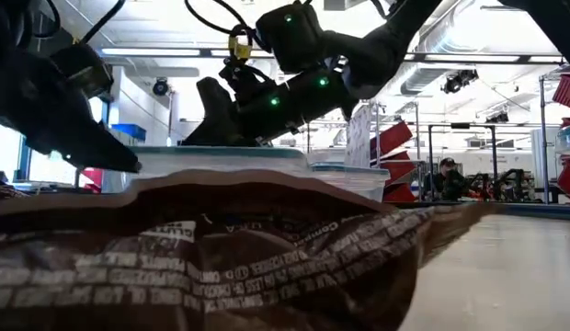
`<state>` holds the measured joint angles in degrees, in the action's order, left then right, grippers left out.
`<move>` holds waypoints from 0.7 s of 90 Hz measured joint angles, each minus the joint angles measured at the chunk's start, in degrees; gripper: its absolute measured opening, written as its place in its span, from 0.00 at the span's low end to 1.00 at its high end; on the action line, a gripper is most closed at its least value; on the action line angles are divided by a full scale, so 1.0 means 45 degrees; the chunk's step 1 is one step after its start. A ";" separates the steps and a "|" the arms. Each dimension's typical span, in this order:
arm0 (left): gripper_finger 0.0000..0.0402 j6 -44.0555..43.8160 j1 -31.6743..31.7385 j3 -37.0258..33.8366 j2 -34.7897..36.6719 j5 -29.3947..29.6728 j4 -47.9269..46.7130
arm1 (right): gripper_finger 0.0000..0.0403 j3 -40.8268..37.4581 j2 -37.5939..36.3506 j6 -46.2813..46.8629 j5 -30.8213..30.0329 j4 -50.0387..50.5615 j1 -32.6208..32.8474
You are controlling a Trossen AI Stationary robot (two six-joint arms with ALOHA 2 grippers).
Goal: Sort candy
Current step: Open the transparent bin
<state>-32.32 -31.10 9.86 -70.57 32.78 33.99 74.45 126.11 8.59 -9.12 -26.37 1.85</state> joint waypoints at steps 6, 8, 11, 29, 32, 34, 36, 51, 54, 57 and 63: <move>0.31 0.0052 -0.0060 0.0020 -0.0345 -0.1013 0.0813 | 0.33 -0.0014 -0.0061 -0.0291 0.0165 0.0083 0.0003; 0.31 0.0087 -0.0100 0.0101 -0.0411 -0.1364 0.0913 | 0.33 -0.0014 -0.0085 -0.0365 0.0182 0.0092 0.0006; 0.31 0.0192 -0.0194 0.0331 -0.0457 -0.1797 0.0984 | 0.33 -0.0031 -0.0148 -0.0405 0.0270 0.0125 0.0008; 0.31 0.0909 -0.0907 0.2103 0.0555 -0.3262 -0.2294 | 0.33 -0.0101 -0.1005 -0.0767 0.0484 0.1218 0.0281; 0.31 0.0918 -0.1017 0.2471 0.0984 -0.3100 -0.3654 | 0.33 -0.0106 -0.1231 -0.0788 0.0489 0.1427 0.0416; 0.31 0.0890 -0.1086 0.2709 0.1255 -0.2899 -0.4620 | 0.33 -0.0106 -0.1388 -0.0784 0.0505 0.1605 0.0498; 0.31 0.0814 -0.1139 0.2951 0.1505 -0.2615 -0.5674 | 0.33 -0.0104 -0.1547 -0.0772 0.0515 0.1759 0.0586; 0.31 -0.1296 -0.1304 0.3586 0.2718 0.0516 -1.2532 | 0.33 -0.0082 -0.2002 -0.0193 0.0506 0.2694 0.1303; 0.31 -0.1942 -0.1228 0.3576 0.2808 0.0995 -1.3416 | 0.33 -0.0090 -0.2002 -0.0068 0.0480 0.2805 0.1451; 0.31 -0.2550 -0.1107 0.3480 0.2859 0.1143 -1.4008 | 0.33 -0.0091 -0.2002 0.0076 0.0402 0.2840 0.1588; 0.31 -0.3184 -0.0823 0.3087 0.2821 0.0969 -1.4326 | 0.33 -0.0082 -0.2050 0.0437 -0.0011 0.2949 0.1922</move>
<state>-46.65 -34.80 23.75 -57.87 37.14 -30.48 74.08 116.88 10.55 -9.17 -13.10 10.51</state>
